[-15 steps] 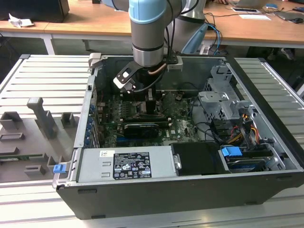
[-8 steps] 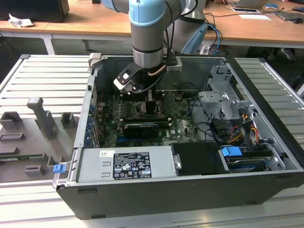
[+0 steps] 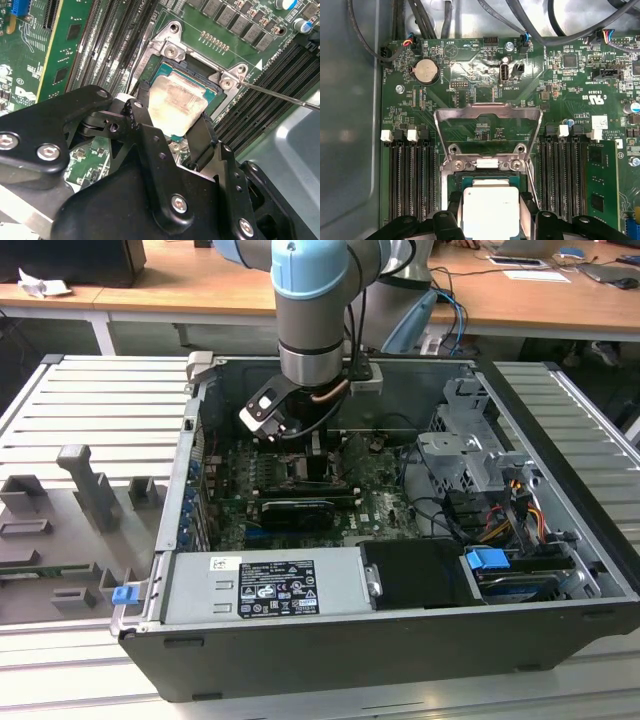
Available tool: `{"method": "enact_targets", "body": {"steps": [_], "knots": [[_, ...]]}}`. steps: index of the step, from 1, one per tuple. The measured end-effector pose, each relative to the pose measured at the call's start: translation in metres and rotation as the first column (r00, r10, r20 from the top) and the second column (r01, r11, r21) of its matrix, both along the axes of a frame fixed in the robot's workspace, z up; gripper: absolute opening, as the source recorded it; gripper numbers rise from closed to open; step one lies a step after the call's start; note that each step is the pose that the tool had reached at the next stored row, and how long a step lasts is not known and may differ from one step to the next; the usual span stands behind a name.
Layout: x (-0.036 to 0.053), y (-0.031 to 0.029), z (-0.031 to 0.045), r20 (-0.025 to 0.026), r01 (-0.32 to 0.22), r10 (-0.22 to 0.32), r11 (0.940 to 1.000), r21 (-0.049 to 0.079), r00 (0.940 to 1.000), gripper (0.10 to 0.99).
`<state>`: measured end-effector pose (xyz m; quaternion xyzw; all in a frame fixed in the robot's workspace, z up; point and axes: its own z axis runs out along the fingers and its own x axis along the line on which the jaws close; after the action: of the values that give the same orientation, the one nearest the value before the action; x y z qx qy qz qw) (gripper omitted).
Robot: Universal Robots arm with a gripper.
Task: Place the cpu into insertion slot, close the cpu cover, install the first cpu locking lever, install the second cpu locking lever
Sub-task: 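Place the cpu into insertion slot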
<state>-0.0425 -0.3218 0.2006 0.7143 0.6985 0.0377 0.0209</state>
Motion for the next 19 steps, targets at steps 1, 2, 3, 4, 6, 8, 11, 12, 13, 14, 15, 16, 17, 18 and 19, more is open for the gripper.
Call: {"method": "enact_targets", "body": {"steps": [1, 2, 3, 4, 6, 8, 11, 12, 13, 14, 15, 16, 17, 18, 19], "knots": [[0.0, 0.0, -0.0001, 0.0001, 0.0, 0.0, 1.0, 0.0, 1.0, 0.541], [0.0, 0.0, -0.0002, 0.0002, 0.0, 0.0, 1.0, 0.0, 1.0, 0.541], [0.0, 0.0, -0.0002, 0.0002, 0.0, 0.0, 1.0, 0.0, 1.0, 0.541], [0.0, 0.0, -0.0002, 0.0002, 0.0, 0.0, 1.0, 0.0, 1.0, 0.541], [0.0, 0.0001, -0.0003, 0.0002, 0.0, 0.0, 1.0, 0.0, 1.0, 0.541], [0.0, 0.0001, -0.0006, 0.0002, 0.0, 0.0, 1.0, 0.0, 1.0, 0.616], [0.0, 0.0, -0.0007, 0.0001, 0.0, 0.0, 1.0, 0.0, 1.0, 0.616], [0.0, 0.0, -0.0007, 0.0002, 0.0, 0.0, 1.0, 0.0, 1.0, 0.616], [0.0, 0.0, -0.0007, 0.0002, 0.0, 0.0, 1.0, 0.0, 1.0, 0.616], [0.0, 0.0001, -0.0007, 0.0002, 0.0, 0.0, 1.0, 0.0, 1.0, 0.616], [0.0, 0.0001, -0.0008, 0.0003, 0.0, 0.0, 1.0, 0.001, 1.0, 0.616], [0.0, 0.0001, -0.0008, 0.0003, 0.0, 0.0, 1.0, 0.002, 1.0, 0.616], [0.0001, 0.0001, -0.0007, 0.0002, 0.0, 0.0, 1.0, 0.004, 1.0, 0.616], [0.0001, 0.0004, -0.0008, 0.0003, 0.001, -0.001, 1.0, 0.008, 1.0, 0.616], [0.0001, 0.0006, -0.0008, 0.0003, 0.001, -0.001, 0.9999, 0.01, 1.0, 0.616]]}}
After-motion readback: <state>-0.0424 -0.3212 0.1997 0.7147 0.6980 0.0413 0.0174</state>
